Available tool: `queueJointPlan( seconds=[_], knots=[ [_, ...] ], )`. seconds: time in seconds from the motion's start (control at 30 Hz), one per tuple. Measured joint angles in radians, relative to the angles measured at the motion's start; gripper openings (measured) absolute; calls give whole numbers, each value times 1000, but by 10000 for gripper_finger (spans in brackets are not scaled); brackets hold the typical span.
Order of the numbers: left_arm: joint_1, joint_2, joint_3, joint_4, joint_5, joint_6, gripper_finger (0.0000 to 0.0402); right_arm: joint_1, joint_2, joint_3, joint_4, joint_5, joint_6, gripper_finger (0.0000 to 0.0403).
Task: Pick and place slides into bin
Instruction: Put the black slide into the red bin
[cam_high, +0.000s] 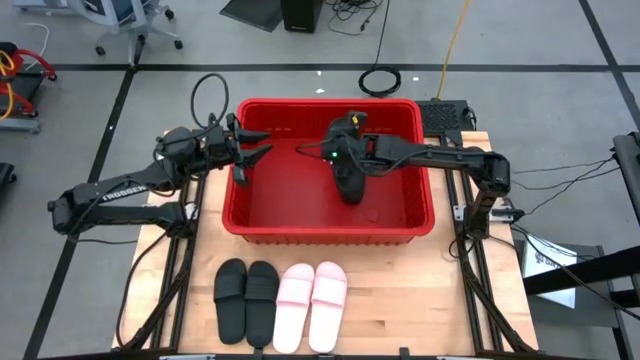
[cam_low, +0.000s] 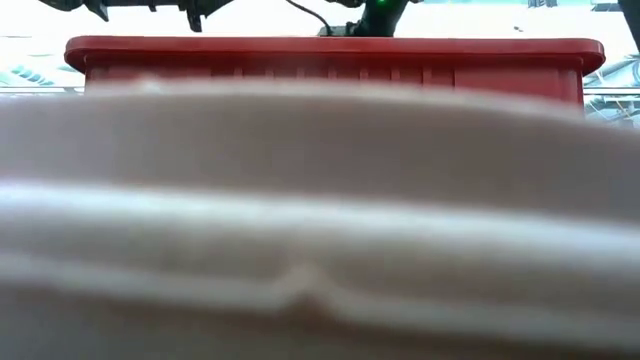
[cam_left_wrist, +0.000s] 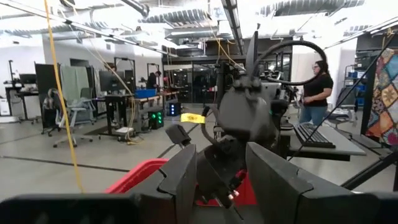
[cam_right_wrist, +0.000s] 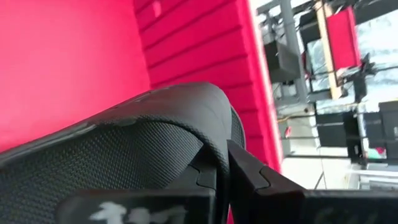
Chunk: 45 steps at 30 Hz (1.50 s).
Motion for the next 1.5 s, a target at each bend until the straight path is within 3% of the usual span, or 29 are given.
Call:
queueJointPlan(
  seconds=[0.27, 0.8, 1.5],
  knots=[
    [-1, 0, 0, 2, 4, 3, 147, 61, 0, -5, -149, 7, 176, 4],
    [-1, 0, 0, -5, 4, 21, 147, 136, -5, -235, -100, 1, 350, 4],
    [-1, 0, 0, -5, 27, -6, 147, 152, -6, -402, 136, -2, 304, 4]
  ],
)
